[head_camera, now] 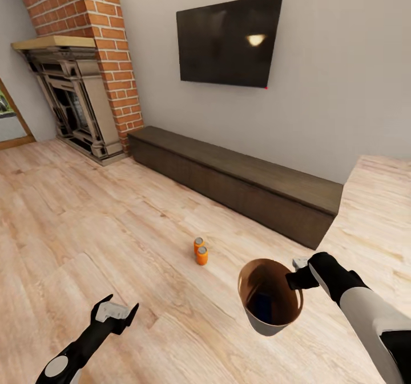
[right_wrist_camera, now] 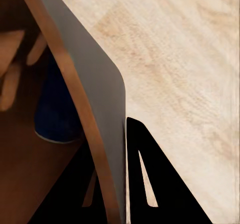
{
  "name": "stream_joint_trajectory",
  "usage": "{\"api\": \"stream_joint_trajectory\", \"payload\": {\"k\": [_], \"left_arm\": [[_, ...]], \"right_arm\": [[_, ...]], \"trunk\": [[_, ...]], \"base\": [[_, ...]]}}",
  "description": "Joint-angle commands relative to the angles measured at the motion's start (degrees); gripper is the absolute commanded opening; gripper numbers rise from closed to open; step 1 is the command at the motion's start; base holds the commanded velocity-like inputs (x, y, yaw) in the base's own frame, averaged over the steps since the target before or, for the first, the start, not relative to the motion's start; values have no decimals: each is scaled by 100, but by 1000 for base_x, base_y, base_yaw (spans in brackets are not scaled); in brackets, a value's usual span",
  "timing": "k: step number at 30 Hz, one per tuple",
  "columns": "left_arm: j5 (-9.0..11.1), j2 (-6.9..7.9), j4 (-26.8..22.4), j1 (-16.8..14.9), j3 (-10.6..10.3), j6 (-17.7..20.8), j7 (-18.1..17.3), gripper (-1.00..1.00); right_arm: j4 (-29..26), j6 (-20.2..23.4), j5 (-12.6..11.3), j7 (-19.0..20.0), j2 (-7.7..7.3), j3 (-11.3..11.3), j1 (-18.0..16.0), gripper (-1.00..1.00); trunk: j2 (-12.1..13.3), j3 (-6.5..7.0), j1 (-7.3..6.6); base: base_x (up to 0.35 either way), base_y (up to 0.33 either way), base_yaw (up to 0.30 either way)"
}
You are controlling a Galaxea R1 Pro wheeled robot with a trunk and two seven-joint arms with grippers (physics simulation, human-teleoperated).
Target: Put the three can of soda from the living room inside the tash can in the kitchen.
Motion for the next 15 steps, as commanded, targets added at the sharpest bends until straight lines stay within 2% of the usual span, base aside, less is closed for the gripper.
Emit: {"api": "stream_joint_trajectory", "payload": {"k": [1, 10, 15], "left_arm": [[-1, 0, 1, -1, 0, -2, -2, 100], [-4, 1, 10, -4, 1, 0, -10, 100], [-4, 1, 11, -4, 1, 0, -2, 100]], "right_arm": [[-2, 24, -123, 34, 1, -22, -1, -100], [-2, 28, -123, 34, 3, -22, 4, -100], [-2, 31, -123, 34, 3, -22, 4, -100]], "trunk": [[0, 7, 0], [0, 60, 0], [0, 73, 0]], "base": [[208, -175, -196], [295, -46, -183], [325, -3, -97]]}}
